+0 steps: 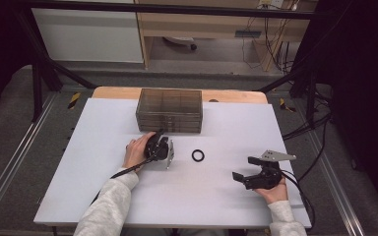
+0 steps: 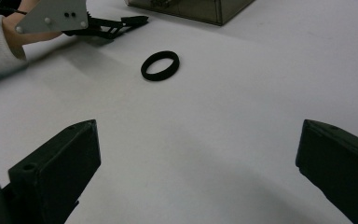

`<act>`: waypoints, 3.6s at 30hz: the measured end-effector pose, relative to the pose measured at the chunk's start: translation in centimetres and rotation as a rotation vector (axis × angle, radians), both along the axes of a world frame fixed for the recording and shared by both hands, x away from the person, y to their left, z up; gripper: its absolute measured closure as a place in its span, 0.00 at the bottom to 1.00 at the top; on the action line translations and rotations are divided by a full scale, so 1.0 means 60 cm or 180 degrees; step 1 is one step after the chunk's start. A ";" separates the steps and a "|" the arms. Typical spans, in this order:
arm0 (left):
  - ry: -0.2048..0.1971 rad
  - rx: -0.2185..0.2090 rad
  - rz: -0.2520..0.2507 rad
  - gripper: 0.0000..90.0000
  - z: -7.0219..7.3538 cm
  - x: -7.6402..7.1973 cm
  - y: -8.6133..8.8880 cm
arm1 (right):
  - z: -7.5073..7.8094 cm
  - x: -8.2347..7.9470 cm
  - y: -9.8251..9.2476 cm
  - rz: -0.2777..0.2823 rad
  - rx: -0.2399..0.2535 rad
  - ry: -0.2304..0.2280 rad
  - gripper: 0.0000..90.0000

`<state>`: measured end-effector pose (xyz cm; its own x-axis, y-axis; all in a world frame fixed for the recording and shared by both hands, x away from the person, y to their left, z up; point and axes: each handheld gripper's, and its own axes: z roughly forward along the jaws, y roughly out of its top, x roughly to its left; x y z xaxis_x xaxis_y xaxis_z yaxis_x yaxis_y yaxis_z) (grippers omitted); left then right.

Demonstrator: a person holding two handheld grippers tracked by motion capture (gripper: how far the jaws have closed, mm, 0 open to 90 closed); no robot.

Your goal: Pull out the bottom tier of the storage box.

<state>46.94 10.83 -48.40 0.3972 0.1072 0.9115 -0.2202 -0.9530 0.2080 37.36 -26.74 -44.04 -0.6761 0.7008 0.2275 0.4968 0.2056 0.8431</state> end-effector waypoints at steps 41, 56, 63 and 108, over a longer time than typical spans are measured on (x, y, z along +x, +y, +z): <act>-0.0386 0.0180 -0.0079 0.86 -0.026 0.015 -0.006 | 0.002 -0.001 -0.001 -0.0006 0.0036 -0.0002 0.00; -0.0494 0.0252 -0.0108 0.89 -0.031 0.013 -0.007 | 0.001 -0.001 -0.001 -0.0002 0.0028 0.0004 0.00; -0.0528 0.0308 -0.0102 0.89 -0.032 0.011 -0.007 | 0.001 -0.001 -0.001 0.0001 0.0022 0.0005 0.00; -0.0692 0.0487 -0.0109 0.89 -0.036 0.010 -0.012 | 0.003 -0.001 -0.002 -0.0003 0.0039 -0.0007 0.00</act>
<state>47.55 10.10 -50.58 0.1914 -0.0485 0.9803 -0.2765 -0.9610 0.0064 37.31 -26.85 -43.88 -0.6758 0.6987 0.2346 0.4952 0.1946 0.8467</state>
